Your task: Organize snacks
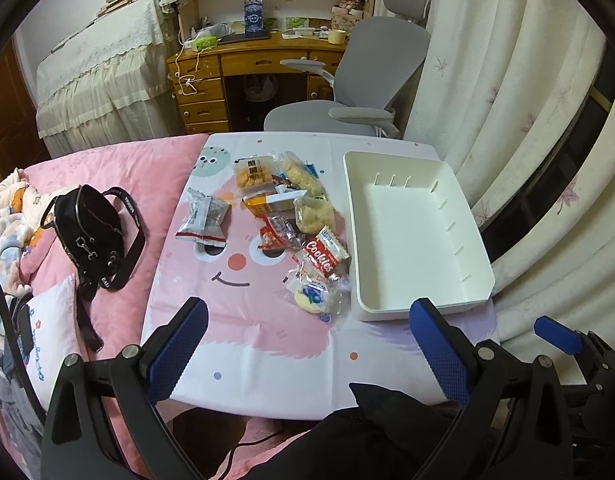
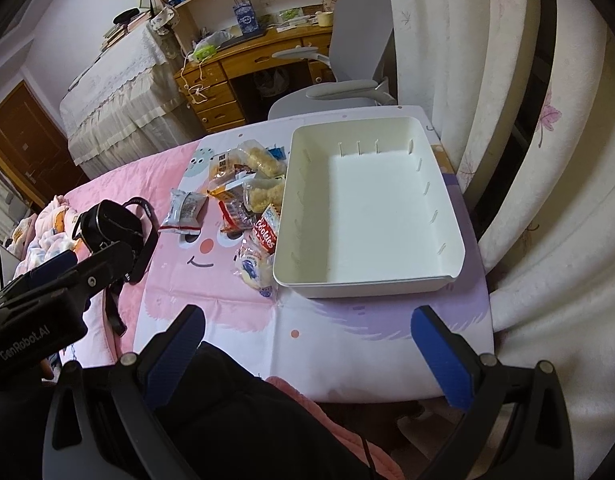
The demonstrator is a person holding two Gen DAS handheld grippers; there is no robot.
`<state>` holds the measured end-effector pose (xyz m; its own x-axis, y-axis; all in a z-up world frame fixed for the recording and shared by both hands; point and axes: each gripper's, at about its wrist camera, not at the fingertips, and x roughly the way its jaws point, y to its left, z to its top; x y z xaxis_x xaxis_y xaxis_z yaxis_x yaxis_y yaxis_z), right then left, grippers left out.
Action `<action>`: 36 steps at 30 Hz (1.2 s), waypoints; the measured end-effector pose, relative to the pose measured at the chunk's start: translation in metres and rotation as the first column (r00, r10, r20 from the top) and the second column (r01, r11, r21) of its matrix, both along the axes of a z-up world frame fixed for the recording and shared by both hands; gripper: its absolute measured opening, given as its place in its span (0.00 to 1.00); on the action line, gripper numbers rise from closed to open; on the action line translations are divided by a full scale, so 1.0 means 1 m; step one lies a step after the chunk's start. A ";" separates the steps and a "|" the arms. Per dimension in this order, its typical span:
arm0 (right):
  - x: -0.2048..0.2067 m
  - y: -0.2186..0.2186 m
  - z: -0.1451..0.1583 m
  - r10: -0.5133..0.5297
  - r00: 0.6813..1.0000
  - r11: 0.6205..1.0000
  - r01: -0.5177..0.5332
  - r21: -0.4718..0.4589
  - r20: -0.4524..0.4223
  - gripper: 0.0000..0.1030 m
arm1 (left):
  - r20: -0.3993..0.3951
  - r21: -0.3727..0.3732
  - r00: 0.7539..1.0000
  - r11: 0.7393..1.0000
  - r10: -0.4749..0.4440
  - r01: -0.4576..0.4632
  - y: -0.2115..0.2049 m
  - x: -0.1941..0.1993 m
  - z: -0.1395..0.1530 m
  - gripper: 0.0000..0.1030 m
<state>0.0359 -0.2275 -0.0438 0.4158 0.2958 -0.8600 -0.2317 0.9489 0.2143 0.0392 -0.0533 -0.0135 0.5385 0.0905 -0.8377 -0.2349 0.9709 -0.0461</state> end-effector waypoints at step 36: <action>-0.001 0.084 -0.007 -0.065 0.997 0.998 0.065 -0.014 -0.050 1.00 | -0.043 -0.065 0.996 0.995 -0.072 0.069 0.104 0.014 -0.013 0.96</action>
